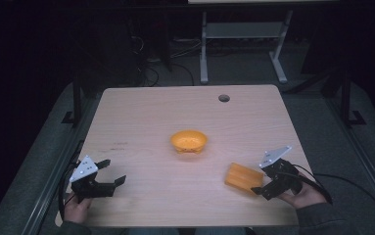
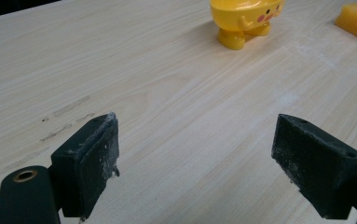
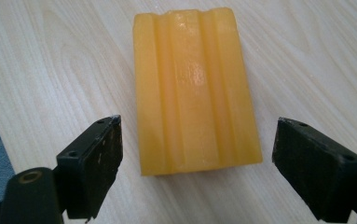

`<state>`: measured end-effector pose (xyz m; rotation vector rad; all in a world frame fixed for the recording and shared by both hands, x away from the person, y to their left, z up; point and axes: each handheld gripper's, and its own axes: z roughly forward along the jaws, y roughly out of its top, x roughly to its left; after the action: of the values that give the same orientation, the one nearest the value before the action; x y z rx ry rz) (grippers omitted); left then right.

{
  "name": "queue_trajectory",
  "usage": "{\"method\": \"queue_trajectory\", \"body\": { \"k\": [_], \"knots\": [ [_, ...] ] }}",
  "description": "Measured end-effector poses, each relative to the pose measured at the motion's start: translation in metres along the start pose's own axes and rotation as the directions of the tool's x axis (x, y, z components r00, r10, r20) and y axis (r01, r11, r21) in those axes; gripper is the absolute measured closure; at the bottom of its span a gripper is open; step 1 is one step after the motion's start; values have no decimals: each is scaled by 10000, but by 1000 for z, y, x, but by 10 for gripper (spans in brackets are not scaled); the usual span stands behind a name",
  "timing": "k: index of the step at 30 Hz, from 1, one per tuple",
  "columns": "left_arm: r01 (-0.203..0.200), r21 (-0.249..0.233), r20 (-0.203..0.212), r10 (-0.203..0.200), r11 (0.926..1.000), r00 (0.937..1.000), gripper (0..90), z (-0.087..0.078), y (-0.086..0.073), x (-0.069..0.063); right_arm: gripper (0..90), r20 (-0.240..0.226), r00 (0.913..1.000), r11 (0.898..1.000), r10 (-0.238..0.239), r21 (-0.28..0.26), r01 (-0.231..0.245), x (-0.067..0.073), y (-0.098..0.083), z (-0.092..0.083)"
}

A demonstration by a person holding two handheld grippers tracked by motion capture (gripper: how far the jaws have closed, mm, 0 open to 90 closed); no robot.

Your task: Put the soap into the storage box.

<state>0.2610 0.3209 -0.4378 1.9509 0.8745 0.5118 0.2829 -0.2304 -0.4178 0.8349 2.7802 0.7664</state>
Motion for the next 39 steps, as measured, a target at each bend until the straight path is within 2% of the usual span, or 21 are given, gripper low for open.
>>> {"method": "queue_trajectory", "body": {
  "k": [12, 39],
  "knots": [
    [13, 18, 22, -13, 10000, 10000, 143, 0, 0, 0, 152, -172, 9989, 9987, -427, 272, 431, -2, 17, 14],
    [-21, 18, 59, 21, 10000, 10000, 143, 1, 1, 0, 147, -502, 9970, 9920, -587, 1091, 639, -4, 29, 45]
  ]
}}
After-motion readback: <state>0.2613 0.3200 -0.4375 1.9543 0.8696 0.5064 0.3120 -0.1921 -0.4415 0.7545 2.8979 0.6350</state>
